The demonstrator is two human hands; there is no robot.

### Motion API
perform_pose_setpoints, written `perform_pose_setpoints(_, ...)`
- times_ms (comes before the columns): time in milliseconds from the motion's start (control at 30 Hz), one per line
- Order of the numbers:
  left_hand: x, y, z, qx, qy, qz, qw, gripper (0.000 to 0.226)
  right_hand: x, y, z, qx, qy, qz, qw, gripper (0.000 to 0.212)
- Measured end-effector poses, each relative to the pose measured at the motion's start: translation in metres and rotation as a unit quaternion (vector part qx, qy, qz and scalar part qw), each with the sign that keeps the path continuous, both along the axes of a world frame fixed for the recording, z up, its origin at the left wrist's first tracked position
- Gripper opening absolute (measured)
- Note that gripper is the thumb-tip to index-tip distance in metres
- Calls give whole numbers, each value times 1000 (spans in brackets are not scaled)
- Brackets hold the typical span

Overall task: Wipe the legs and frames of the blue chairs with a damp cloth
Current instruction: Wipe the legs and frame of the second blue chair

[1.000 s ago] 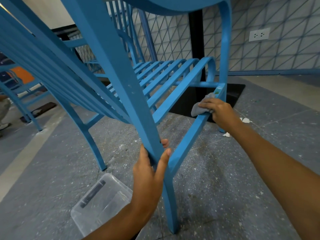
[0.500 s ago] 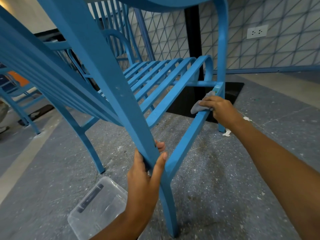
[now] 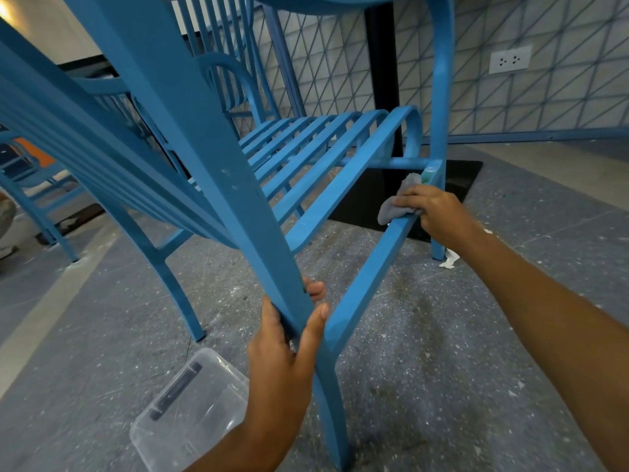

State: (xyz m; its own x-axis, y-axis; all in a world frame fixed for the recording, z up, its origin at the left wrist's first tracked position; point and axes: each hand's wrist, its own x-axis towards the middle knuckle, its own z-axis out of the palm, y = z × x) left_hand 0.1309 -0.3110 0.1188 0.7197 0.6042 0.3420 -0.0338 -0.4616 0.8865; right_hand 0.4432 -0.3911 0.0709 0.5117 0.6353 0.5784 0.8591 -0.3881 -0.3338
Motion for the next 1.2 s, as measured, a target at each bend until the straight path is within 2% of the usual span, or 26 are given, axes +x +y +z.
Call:
perform_pose_setpoints(167,1,0,0,5,-6,0,1000,23,9,-1,0,5,8,-40,999,43)
perform_pose_setpoints(333,2,1,-2,7,-8,2,1000,18,22,4,11,-52,45,-82,994,45)
perform_pose_setpoints(400,3,2,-4,6,-12,2,1000,19,23,6,16,-39,55,-89,994,45)
perform_pose_setpoints(500,3,5,-7,21,-15,2,1000,25,20,7,16,20,35,-84,996,44)
perform_pose_setpoints(667,3,6,-10,19,-31,-5,999,30,15,8,6,17,-29,-45,998,34)
perform_pose_setpoints(967,3,7,-11,23,-33,-1,999,34,19,10,20,-17,70,-107,992,34)
perform_pose_setpoints(1133,3,7,-11,29,-31,1,999,32,25,16,30,-85,131,-120,981,33)
perform_pose_setpoints(1200,3,6,-11,28,-31,1,999,32,24,20,35,-77,108,-151,980,34)
